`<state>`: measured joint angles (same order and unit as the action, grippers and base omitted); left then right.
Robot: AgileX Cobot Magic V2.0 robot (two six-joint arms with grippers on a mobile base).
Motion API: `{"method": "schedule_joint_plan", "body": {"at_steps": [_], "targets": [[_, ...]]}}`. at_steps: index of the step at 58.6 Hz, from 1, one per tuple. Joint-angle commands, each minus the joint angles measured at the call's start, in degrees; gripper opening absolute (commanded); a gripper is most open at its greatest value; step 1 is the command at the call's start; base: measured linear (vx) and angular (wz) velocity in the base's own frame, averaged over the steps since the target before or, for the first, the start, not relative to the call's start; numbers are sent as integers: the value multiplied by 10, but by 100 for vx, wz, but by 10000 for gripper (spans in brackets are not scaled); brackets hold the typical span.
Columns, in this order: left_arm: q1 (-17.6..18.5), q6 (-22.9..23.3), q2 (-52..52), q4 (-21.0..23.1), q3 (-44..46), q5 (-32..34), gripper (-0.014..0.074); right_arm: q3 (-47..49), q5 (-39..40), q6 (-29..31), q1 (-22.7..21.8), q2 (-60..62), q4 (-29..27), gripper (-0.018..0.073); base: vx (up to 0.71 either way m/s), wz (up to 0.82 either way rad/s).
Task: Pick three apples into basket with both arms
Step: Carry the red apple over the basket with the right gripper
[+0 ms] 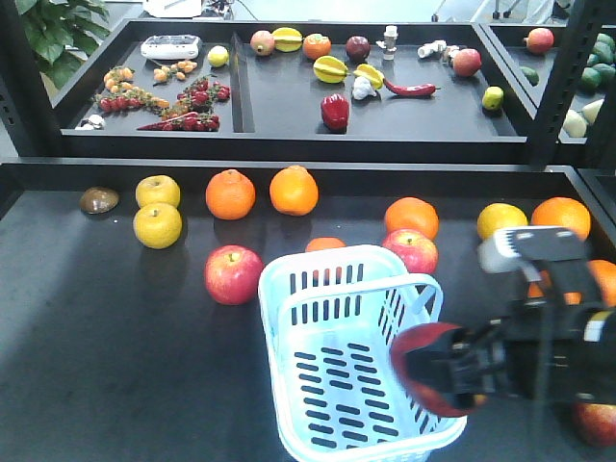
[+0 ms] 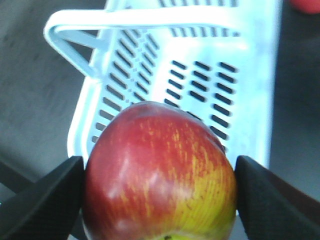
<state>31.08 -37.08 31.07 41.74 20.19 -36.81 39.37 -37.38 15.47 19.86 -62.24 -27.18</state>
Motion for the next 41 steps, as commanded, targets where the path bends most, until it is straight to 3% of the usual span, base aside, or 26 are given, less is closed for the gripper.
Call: {"method": "schedule_joint_plan", "body": {"at_steps": [1, 13, 20, 31, 36, 41], "targets": [[1, 6, 0, 24, 14, 26, -6, 16, 63, 21, 21, -39, -19, 172, 0, 0], [1, 6, 0, 24, 14, 26, -6, 17, 94, 68, 24, -96, -42, 564, 0, 0], [1, 6, 0, 24, 14, 26, -6, 17, 96, 94, 24, -94, -49, 701, 0, 0], [1, 6, 0, 24, 14, 26, -6, 17, 89, 93, 24, -92, -50, 706, 0, 0], [1, 6, 0, 24, 14, 26, -6, 17, 75, 93, 24, -91, -47, 657, 0, 0], [1, 6, 0, 24, 14, 26, -6, 17, 53, 92, 24, -81, -36, 547, 0, 0]]}}
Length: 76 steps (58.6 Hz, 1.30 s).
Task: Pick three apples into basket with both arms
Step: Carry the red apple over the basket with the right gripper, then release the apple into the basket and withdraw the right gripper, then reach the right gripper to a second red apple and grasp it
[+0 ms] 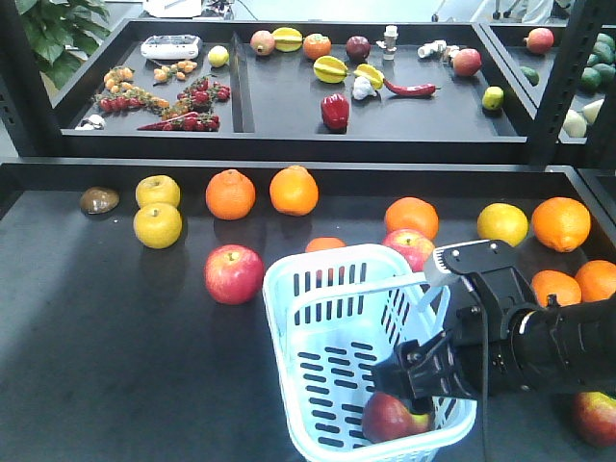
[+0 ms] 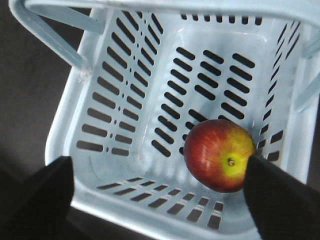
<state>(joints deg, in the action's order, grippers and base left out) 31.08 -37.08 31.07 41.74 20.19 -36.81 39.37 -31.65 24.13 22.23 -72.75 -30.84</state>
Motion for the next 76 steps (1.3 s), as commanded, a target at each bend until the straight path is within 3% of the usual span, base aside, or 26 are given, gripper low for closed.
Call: {"method": "schedule_joint_plan", "body": {"at_steps": [1, 8, 14, 26, 32, 43, 57, 66, 76], "targets": [[1, 6, 0, 24, 14, 26, -6, 17, -11, 5, -1, 29, 4, 524, 0, 0], [1, 6, 0, 24, 14, 26, -6, 17, -46, -22, -16, 68, 27, 250, 0, 0], [1, 6, 0, 24, 14, 26, -6, 17, -70, -80, -39, 112, 85, -19, 0, 0], [1, 6, 0, 24, 14, 26, -6, 17, -111, -268, -123, 162, 326, -8, 0, 0], [1, 6, 0, 24, 14, 26, -6, 17, -127, -309, -178, 157, 380, 2, 0, 0], [1, 6, 0, 24, 14, 26, -6, 30, -125, -286, -268, 108, 375, 109, 0, 0], [1, 6, 0, 24, 14, 26, -6, 109, -171, -231, -376, -37, 329, 461, 0, 0], [1, 6, 0, 24, 14, 26, -6, 152, -191, -226, -386, -128, 338, 673, 0, 0], [1, 6, 0, 24, 14, 26, -6, 181, -186, -220, -383, -191, 336, 727, 0, 0]]}}
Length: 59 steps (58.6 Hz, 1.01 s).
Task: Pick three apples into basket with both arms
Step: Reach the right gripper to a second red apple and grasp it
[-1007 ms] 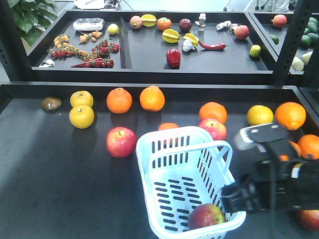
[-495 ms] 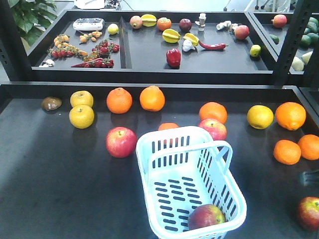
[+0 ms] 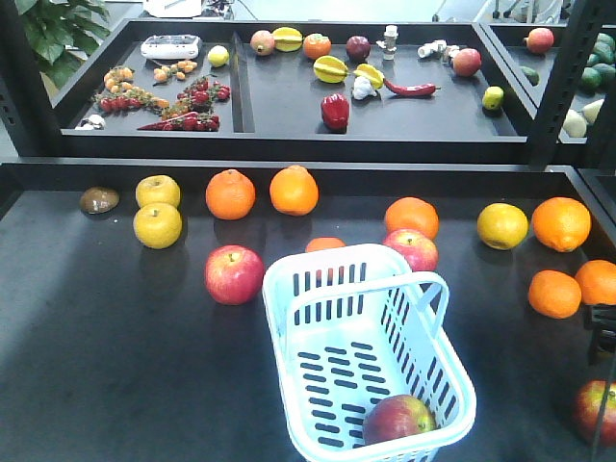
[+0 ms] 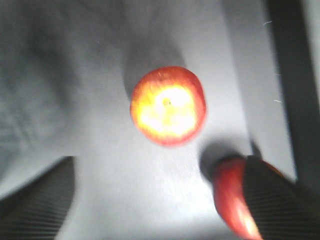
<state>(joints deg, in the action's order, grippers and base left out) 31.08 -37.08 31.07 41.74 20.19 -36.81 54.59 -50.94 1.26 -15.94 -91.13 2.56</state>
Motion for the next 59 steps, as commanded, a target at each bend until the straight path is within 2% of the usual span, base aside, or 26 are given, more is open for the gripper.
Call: {"method": "schedule_joint_plan", "body": {"at_steps": [1, 16, 28, 59], "targets": [[1, 6, 0, 24, 14, 26, -6, 31, 10, 9, -1, -11, 2, 725, 0, 0], [1, 6, 0, 24, 14, 26, -6, 52, 34, 7, -2, -69, 9, 697, 0, 0], [1, 6, 0, 24, 14, 26, -6, 52, 53, 2, -2, -112, 35, 672, 0, 0], [1, 6, 0, 24, 14, 26, -6, 51, 112, 3, -2, -208, 34, 640, 0, 0]]}}
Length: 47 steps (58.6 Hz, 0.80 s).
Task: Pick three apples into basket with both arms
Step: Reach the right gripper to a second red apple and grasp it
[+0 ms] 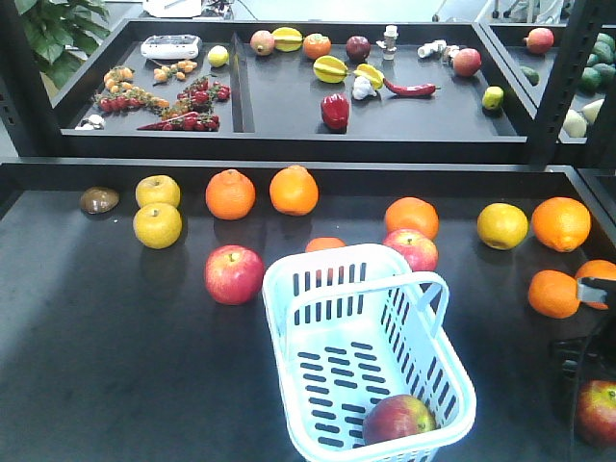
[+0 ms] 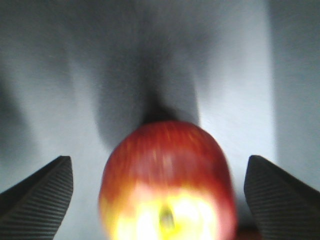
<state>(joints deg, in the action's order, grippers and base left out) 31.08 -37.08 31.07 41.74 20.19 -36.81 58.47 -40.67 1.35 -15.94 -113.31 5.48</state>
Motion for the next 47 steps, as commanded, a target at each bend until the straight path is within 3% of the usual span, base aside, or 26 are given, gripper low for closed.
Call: {"method": "schedule_joint_plan", "body": {"at_steps": [1, 9, 17, 38, 47], "targets": [[1, 6, 0, 24, 14, 26, -6, 13, 10, 2, -2, 12, 4, 638, 0, 0], [1, 6, 0, 24, 14, 26, -6, 13, 4, 10, -2, 4, 1, 605, 0, 0], [1, 6, 0, 24, 14, 26, -6, 13, 4, 15, -2, 5, -1, 508, 0, 0], [1, 6, 0, 24, 14, 26, -6, 13, 5, 26, -1, 116, -51, -16, 0, 0], [1, 6, 0, 24, 14, 26, -6, 8, -31, 76, -1, 231, -119, -9, 0, 0]]}}
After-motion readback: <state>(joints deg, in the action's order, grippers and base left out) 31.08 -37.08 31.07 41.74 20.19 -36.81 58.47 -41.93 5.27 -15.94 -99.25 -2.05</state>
